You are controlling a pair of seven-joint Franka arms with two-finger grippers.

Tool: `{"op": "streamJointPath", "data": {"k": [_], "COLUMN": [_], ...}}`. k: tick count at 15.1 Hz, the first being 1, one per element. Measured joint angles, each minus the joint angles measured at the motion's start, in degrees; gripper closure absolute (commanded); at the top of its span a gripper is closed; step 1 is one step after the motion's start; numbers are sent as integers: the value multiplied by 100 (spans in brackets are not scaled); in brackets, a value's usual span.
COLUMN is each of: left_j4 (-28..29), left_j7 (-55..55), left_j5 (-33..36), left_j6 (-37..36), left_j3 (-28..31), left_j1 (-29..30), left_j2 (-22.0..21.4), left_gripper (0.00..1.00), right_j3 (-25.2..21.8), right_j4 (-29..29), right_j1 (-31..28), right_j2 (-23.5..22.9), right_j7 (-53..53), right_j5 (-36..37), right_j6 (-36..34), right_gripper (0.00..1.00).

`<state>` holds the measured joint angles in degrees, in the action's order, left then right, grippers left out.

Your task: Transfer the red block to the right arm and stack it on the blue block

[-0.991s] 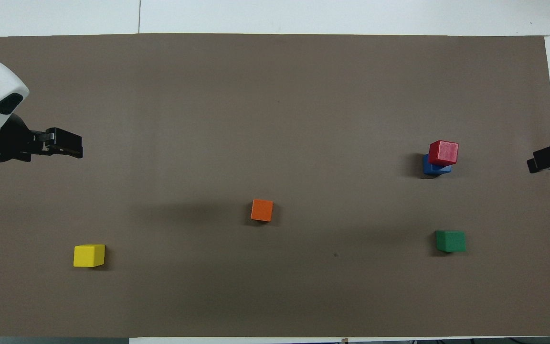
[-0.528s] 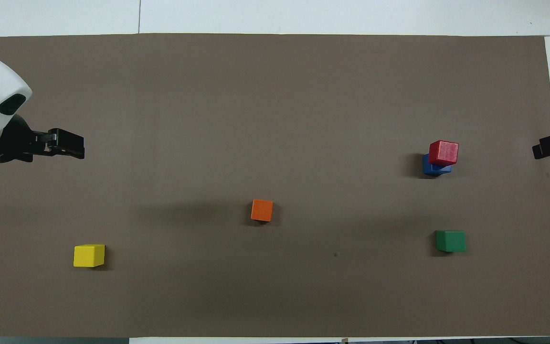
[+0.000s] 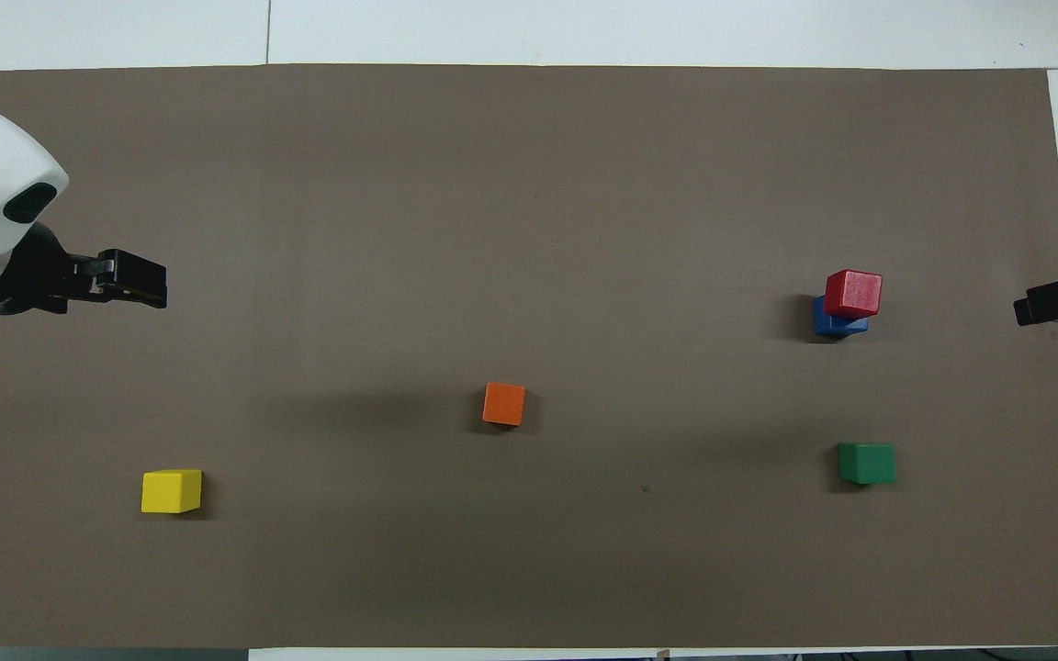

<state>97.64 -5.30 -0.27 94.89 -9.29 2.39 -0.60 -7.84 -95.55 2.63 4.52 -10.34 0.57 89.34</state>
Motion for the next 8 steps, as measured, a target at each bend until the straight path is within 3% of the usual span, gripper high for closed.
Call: {"op": "streamJointPath", "data": {"k": [8], "left_j4": [0], "left_j7": [0], "left_j5": [0], "left_j6": [3], "left_j3": [0], "left_j1": [-5], "left_j2": [-45], "left_gripper": [0], "right_j3": [-1], "right_j4": [-16], "right_j1": [0], "right_j2": [15], "right_j7": [0], "right_j5": [8], "right_j6": [11], "right_gripper": [0]}}
